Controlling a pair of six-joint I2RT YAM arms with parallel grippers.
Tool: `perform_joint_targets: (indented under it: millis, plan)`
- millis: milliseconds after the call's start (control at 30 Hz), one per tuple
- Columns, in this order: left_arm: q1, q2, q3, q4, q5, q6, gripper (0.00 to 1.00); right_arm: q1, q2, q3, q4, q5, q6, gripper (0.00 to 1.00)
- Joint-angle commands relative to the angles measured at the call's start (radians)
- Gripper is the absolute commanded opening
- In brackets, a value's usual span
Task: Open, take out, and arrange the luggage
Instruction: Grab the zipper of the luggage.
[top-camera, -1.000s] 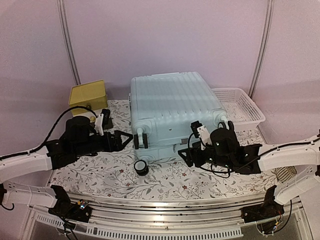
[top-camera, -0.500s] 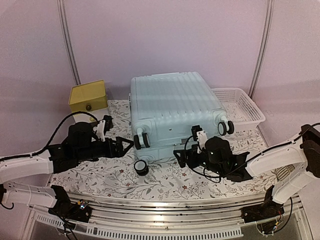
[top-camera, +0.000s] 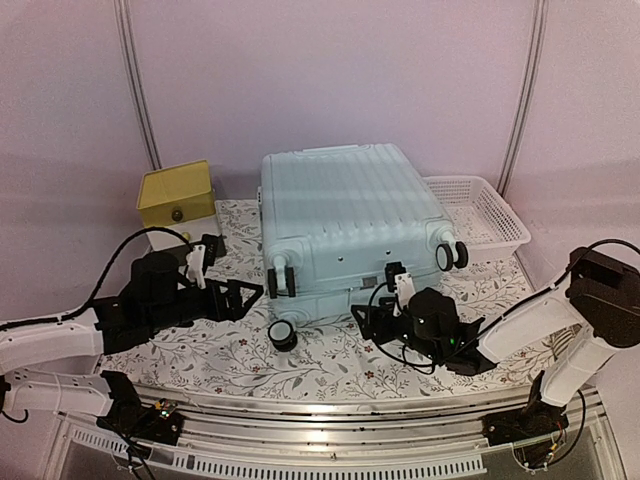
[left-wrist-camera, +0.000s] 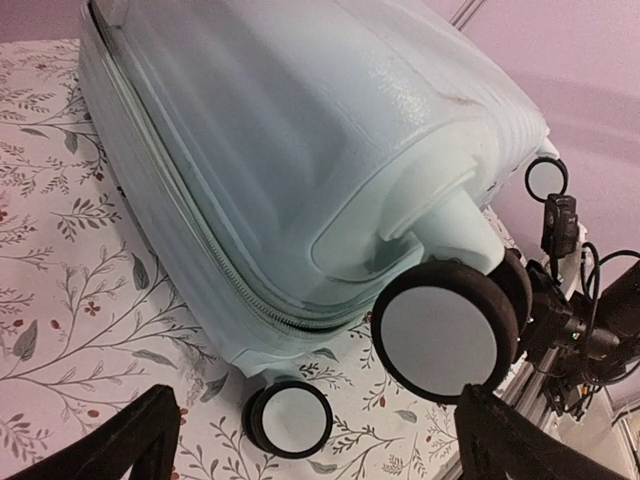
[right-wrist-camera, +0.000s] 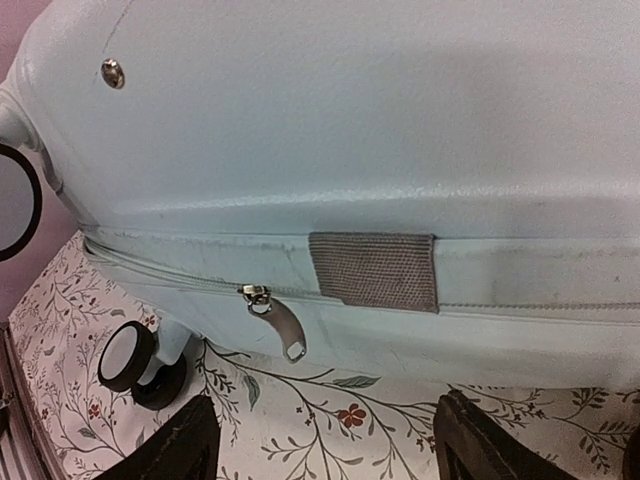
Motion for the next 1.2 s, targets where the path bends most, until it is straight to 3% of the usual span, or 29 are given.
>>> perform_joint_targets:
  millis: [0, 167, 367, 467, 867, 1167]
  plan:
    - [0.000, 0.003, 0.007, 0.016, 0.005, 0.036, 0.98, 0.003, 0.064, 0.001, 0.157, 0.005, -0.033, 0.73]
    - [-0.001, 0.013, -0.007, 0.050, 0.028, 0.022, 0.98, 0.002, 0.146, 0.034, 0.253, 0.007, -0.044, 0.68]
    - [0.001, 0.004, -0.018, 0.058, 0.014, 0.020, 0.98, 0.005, 0.262, 0.010, 0.545, 0.093, -0.085, 0.60]
    - [0.001, 0.003, -0.018, 0.063, 0.014, 0.023, 0.98, 0.014, 0.318, 0.039, 0.612, 0.128, -0.139, 0.57]
    - [0.002, 0.007, -0.014, 0.063, 0.008, 0.029, 0.98, 0.025, 0.428, 0.186, 0.488, 0.208, -0.215, 0.61]
    - [0.002, 0.007, 0.001, 0.045, 0.008, 0.033, 0.98, 0.025, 0.441, 0.208, 0.474, 0.232, -0.261, 0.39]
